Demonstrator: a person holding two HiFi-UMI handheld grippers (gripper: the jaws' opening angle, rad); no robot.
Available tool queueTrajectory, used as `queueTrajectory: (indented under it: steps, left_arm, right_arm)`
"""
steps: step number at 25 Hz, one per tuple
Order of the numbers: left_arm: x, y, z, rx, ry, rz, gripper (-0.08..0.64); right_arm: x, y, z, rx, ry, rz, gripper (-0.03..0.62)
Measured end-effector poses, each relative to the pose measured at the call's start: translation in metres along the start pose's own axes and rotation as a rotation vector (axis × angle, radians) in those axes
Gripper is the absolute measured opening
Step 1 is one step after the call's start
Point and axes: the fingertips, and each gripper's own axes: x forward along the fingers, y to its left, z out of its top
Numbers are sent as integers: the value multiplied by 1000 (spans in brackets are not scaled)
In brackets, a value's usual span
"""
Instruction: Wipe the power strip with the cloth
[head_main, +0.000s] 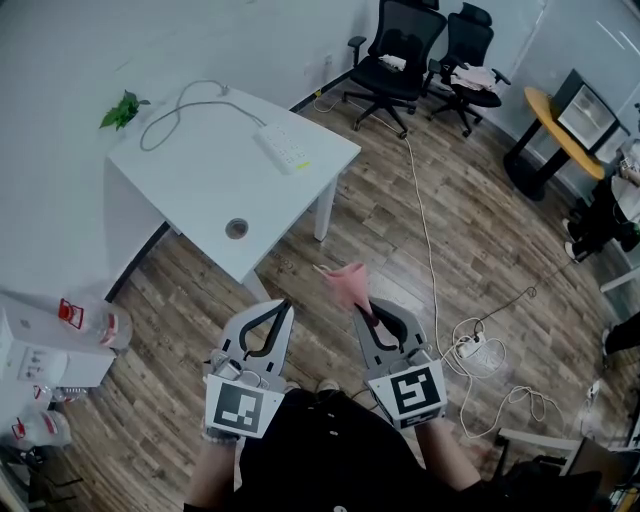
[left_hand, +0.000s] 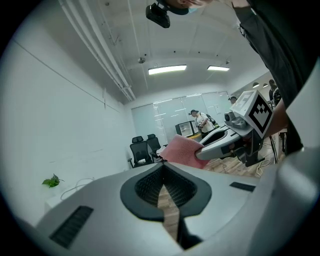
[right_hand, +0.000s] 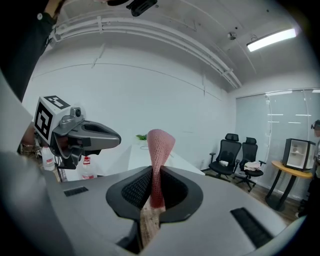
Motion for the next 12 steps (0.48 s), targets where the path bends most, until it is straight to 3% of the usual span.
queueTrajectory:
  steps: [12]
  left_arm:
    - [13, -32, 9, -4, 16, 25, 14]
  right_arm:
    - [-23, -22, -11, 9, -8, 20, 60]
